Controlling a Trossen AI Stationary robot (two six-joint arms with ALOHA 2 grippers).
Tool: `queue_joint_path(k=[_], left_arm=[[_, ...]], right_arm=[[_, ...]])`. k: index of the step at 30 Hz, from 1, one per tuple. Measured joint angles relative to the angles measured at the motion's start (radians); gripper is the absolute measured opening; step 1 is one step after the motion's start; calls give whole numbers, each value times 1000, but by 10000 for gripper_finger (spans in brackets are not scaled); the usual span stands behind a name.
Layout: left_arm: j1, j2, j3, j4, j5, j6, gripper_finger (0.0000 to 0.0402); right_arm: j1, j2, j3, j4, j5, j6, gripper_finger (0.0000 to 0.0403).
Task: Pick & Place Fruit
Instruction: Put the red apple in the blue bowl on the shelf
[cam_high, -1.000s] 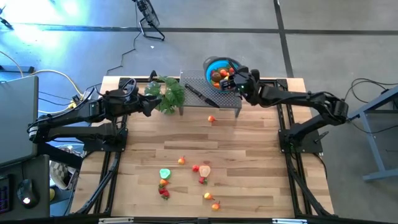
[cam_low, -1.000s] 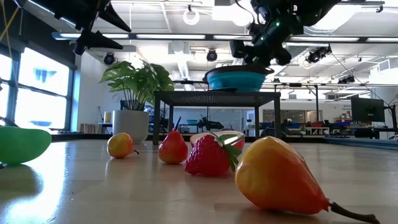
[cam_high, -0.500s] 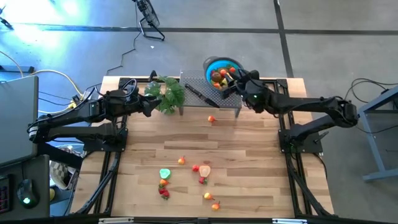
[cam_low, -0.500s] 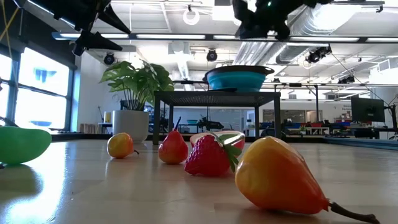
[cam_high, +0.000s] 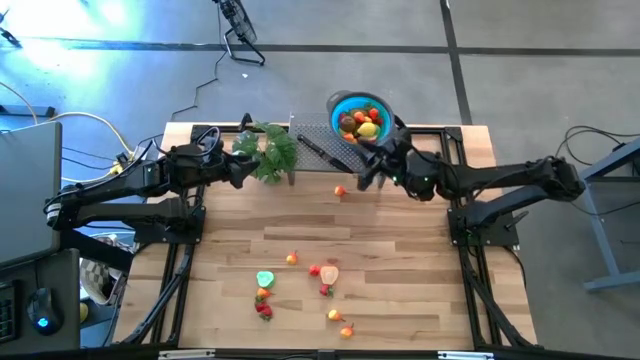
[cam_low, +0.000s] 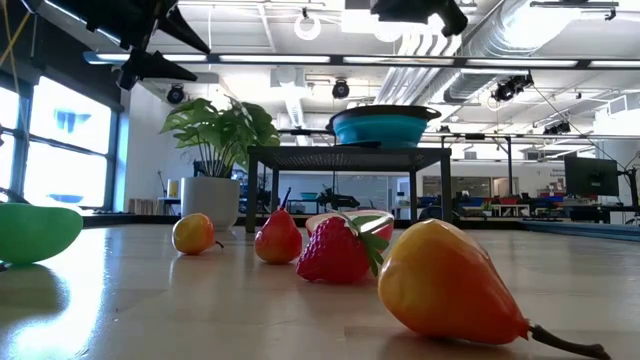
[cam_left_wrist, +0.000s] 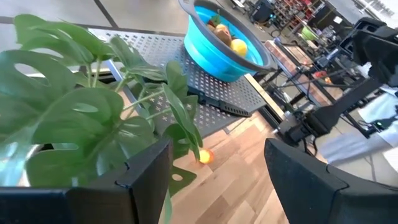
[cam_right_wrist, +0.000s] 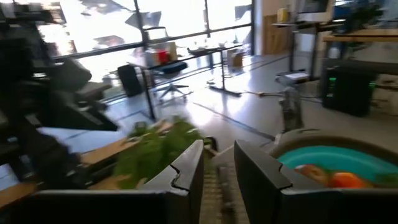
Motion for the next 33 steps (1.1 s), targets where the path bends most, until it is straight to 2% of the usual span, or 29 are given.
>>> queue_joint_path(k=[4, 11, 15, 19, 33], left_arm=[[0, 0, 0, 0, 38, 0, 248], [-1, 0, 0, 27, 113, -1, 248], [-34, 0, 0, 43, 123, -1, 248], [-114, 0, 0, 43, 83, -1, 248], [-447, 23, -1, 42, -175, -29, 248]], right_arm=[[52, 0, 0, 0, -59, 0, 81], [138, 0, 0, 1, -61, 55, 81], [179, 7, 0, 6, -61, 97, 81], [218, 10, 0, 6, -61, 138, 81], [313, 98, 1, 187, -23, 140, 81]])
